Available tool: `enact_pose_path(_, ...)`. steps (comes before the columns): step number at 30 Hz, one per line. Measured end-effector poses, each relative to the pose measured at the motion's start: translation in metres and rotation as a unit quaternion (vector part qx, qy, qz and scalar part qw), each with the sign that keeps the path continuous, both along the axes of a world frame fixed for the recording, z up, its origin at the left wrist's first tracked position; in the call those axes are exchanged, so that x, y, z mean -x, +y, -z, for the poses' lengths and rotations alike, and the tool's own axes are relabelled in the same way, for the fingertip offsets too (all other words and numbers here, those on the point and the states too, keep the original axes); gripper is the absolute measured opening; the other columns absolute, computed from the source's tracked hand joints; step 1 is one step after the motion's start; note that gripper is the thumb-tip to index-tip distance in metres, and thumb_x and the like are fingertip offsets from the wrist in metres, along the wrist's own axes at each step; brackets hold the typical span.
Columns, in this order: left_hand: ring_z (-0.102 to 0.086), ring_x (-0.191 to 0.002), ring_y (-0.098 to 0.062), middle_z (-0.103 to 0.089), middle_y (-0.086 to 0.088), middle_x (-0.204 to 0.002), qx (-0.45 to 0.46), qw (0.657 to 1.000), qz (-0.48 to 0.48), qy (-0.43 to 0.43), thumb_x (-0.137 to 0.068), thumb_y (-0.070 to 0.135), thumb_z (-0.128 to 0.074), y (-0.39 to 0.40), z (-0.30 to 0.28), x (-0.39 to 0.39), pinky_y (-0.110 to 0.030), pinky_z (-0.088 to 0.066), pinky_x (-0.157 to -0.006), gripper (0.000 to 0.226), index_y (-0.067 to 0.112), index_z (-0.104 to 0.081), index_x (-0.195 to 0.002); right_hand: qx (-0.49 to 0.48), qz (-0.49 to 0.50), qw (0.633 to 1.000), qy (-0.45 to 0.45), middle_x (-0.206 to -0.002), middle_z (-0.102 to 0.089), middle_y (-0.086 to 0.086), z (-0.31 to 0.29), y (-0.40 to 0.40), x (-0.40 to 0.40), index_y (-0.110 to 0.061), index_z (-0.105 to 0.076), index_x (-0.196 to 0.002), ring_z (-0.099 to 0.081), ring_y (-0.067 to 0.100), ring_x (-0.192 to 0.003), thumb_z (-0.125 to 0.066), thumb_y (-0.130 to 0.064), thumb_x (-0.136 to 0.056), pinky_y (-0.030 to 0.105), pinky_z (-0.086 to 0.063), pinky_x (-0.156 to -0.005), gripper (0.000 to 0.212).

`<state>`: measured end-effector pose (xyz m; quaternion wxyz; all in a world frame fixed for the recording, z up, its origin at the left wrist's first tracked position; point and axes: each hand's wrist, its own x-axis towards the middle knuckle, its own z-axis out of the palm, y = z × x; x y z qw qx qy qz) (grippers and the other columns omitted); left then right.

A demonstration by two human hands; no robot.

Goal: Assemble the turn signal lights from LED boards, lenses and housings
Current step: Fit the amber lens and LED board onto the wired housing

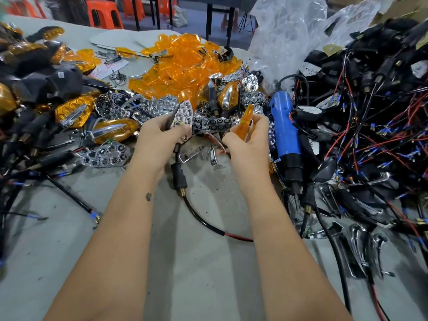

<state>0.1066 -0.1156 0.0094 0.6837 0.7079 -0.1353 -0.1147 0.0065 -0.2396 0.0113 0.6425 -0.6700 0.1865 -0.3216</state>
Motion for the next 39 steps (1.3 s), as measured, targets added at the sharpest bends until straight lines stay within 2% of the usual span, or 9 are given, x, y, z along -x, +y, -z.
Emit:
enact_pose_path(3,-0.071,-0.086,-0.024,-0.074,-0.005,-0.085,0.225,0.96,0.08,0.145,-0.093,-0.002,-0.059,-0.007,-0.006,0.006,-0.034,-0.061,-0.078,0.012,0.007,-0.061,-0.101,-0.021,-0.011,1.0,-0.004,-0.082,-0.05,-0.005,-0.001,0.0,0.001,-0.024,-0.046,-0.104,-0.048,-0.001,-0.06,-0.057,-0.002,-0.084,0.015,-0.045,-0.055,0.031)
enact_pose_path(6,-0.073,-0.085,-0.027,-0.071,-0.014,-0.103,0.3,0.928,0.115,0.188,-0.096,-0.003,-0.051,-0.012,-0.006,0.011,-0.032,-0.06,-0.069,0.027,0.003,-0.045,-0.122,-0.037,-0.025,0.999,-0.007,-0.078,-0.053,-0.007,-0.001,0.0,0.0,-0.024,-0.049,-0.101,-0.05,0.009,-0.066,-0.056,-0.005,-0.084,0.025,-0.045,-0.061,0.027)
enact_pose_path(14,-0.068,-0.08,-0.019,-0.071,-0.007,-0.103,0.331,0.911,0.164,0.184,-0.091,0.0,-0.05,-0.011,-0.005,0.013,-0.027,-0.053,-0.059,0.026,0.007,-0.056,-0.115,-0.039,-0.045,0.998,0.003,-0.074,-0.048,0.0,-0.003,0.005,0.003,-0.021,-0.054,-0.094,-0.047,0.014,-0.065,-0.061,-0.023,-0.085,0.022,-0.043,-0.056,0.011)
enact_pose_path(16,-0.066,-0.081,-0.019,-0.069,-0.007,-0.103,0.354,0.898,0.156,0.207,-0.087,0.001,-0.052,-0.013,-0.005,0.012,-0.026,-0.052,-0.059,0.038,0.005,-0.052,-0.125,0.007,-0.037,0.998,0.041,-0.07,-0.051,-0.002,-0.007,0.005,0.003,-0.019,-0.054,-0.088,-0.05,0.014,-0.064,-0.064,-0.02,-0.088,0.028,-0.047,-0.061,0.011)
enact_pose_path(20,-0.063,-0.08,-0.018,-0.067,-0.008,-0.102,0.38,0.885,0.13,0.236,-0.074,0.004,-0.057,-0.016,-0.004,0.01,-0.025,-0.049,-0.059,0.064,0.0,-0.043,-0.135,0.147,-0.094,0.974,0.148,-0.061,-0.056,-0.011,-0.008,0.007,0.008,-0.015,-0.054,-0.081,-0.054,0.002,-0.057,-0.07,-0.016,-0.086,0.021,-0.048,-0.056,0.016)
enact_pose_path(23,-0.064,-0.079,-0.016,-0.07,-0.005,-0.094,0.39,0.878,0.135,0.242,-0.076,0.006,-0.055,-0.017,-0.003,0.008,-0.024,-0.049,-0.061,0.037,0.0,-0.058,-0.112,0.218,-0.094,0.955,0.177,-0.062,-0.055,-0.013,-0.003,0.013,0.015,-0.022,-0.051,-0.075,-0.047,0.0,-0.055,-0.076,-0.025,-0.08,0.018,-0.038,-0.056,0.026)
enact_pose_path(28,-0.065,-0.081,-0.015,-0.065,-0.007,-0.102,0.408,0.869,0.135,0.245,-0.093,0.004,-0.043,-0.014,-0.003,0.009,-0.023,-0.051,-0.066,0.025,0.001,-0.058,-0.112,0.148,-0.081,0.977,0.129,-0.073,-0.063,-0.017,0.0,0.028,0.017,-0.03,-0.051,-0.075,-0.058,-0.001,-0.068,-0.08,-0.024,-0.079,0.016,-0.046,-0.065,0.03)
enact_pose_path(34,-0.066,-0.081,-0.017,-0.064,-0.008,-0.104,0.446,0.853,0.137,0.234,-0.079,0.006,-0.053,-0.013,-0.006,0.012,-0.024,-0.051,-0.071,0.044,0.002,-0.051,-0.122,0.124,-0.048,0.986,0.101,-0.075,-0.064,-0.009,0.004,0.041,0.009,-0.026,-0.052,-0.079,-0.056,-0.003,-0.066,-0.076,-0.015,-0.083,0.009,-0.044,-0.062,0.027)
enact_pose_path(39,-0.066,-0.087,-0.019,-0.067,-0.007,-0.103,0.431,0.865,0.136,0.219,-0.089,0.0,-0.048,-0.014,-0.006,0.012,-0.026,-0.052,-0.068,0.032,0.004,-0.051,-0.12,0.102,-0.039,0.991,0.081,-0.068,-0.057,-0.013,0.003,0.036,0.013,-0.025,-0.051,-0.078,-0.051,0.004,-0.06,-0.068,-0.007,-0.079,0.028,-0.047,-0.062,0.026)
